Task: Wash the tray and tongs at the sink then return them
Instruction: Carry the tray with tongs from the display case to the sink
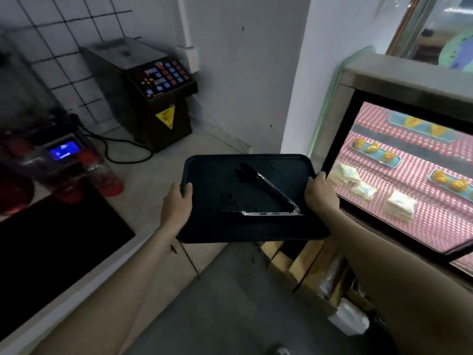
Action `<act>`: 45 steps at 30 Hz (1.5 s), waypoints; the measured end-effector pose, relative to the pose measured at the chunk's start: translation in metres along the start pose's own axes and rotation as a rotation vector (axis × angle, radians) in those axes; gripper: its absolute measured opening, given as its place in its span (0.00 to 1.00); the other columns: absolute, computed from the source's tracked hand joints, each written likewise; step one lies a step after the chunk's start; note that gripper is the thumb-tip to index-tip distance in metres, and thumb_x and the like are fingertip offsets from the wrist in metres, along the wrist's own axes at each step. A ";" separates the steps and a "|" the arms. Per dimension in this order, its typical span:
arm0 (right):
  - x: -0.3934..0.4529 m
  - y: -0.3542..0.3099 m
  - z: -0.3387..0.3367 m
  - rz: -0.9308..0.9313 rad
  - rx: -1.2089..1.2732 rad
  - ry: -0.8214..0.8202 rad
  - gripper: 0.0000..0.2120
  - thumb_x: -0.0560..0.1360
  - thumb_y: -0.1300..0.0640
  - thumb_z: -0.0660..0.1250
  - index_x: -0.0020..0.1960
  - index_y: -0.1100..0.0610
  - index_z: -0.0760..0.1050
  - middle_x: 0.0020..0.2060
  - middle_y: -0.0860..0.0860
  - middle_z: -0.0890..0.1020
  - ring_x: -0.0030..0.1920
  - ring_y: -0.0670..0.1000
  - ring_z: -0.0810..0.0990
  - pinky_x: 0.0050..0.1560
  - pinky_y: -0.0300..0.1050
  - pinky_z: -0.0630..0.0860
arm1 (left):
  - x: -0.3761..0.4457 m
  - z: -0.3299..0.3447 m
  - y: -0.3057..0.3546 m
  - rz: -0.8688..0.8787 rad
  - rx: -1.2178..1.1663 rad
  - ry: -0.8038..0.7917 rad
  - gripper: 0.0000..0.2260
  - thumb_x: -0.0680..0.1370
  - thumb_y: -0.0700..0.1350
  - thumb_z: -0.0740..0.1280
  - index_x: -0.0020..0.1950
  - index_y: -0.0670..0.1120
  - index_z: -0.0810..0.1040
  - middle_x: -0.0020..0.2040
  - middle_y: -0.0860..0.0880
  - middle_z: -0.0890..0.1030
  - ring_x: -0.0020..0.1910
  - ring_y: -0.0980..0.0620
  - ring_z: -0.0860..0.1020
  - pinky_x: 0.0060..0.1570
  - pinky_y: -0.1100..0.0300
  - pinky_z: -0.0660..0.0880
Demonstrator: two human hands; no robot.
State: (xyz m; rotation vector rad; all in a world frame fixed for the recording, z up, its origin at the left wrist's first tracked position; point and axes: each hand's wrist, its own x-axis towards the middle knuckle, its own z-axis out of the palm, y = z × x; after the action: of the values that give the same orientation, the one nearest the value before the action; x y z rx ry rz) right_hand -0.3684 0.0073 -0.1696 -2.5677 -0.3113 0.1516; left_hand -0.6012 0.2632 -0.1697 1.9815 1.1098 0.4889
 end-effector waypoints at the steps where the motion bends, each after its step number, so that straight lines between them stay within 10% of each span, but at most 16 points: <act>1: -0.007 -0.011 0.009 -0.010 -0.011 -0.014 0.16 0.83 0.49 0.49 0.60 0.61 0.65 0.60 0.64 0.75 0.59 0.66 0.76 0.49 0.58 0.70 | -0.002 -0.013 -0.011 -0.013 -0.002 0.013 0.23 0.84 0.57 0.54 0.70 0.43 0.71 0.63 0.44 0.78 0.50 0.51 0.74 0.50 0.55 0.72; 22: -0.163 -0.213 0.171 -0.310 -0.042 -0.292 0.13 0.82 0.52 0.47 0.56 0.60 0.64 0.58 0.64 0.75 0.56 0.66 0.76 0.49 0.57 0.71 | -0.073 -0.238 -0.218 -0.369 -0.085 0.260 0.28 0.83 0.59 0.55 0.78 0.43 0.62 0.69 0.41 0.74 0.63 0.42 0.75 0.52 0.56 0.70; 45: -0.187 -0.377 0.344 -0.620 -0.041 -0.632 0.19 0.82 0.49 0.55 0.62 0.65 0.65 0.58 0.67 0.74 0.59 0.68 0.74 0.55 0.58 0.72 | -0.064 -0.331 -0.337 -0.754 -0.027 0.501 0.29 0.82 0.62 0.55 0.73 0.41 0.68 0.63 0.40 0.78 0.59 0.38 0.78 0.49 0.53 0.71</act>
State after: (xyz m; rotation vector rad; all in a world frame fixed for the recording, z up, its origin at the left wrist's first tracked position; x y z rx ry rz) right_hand -0.6792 0.4450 -0.2517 -2.2684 -1.3221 0.7202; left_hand -1.0308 0.4605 -0.2321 1.2860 2.0195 0.5851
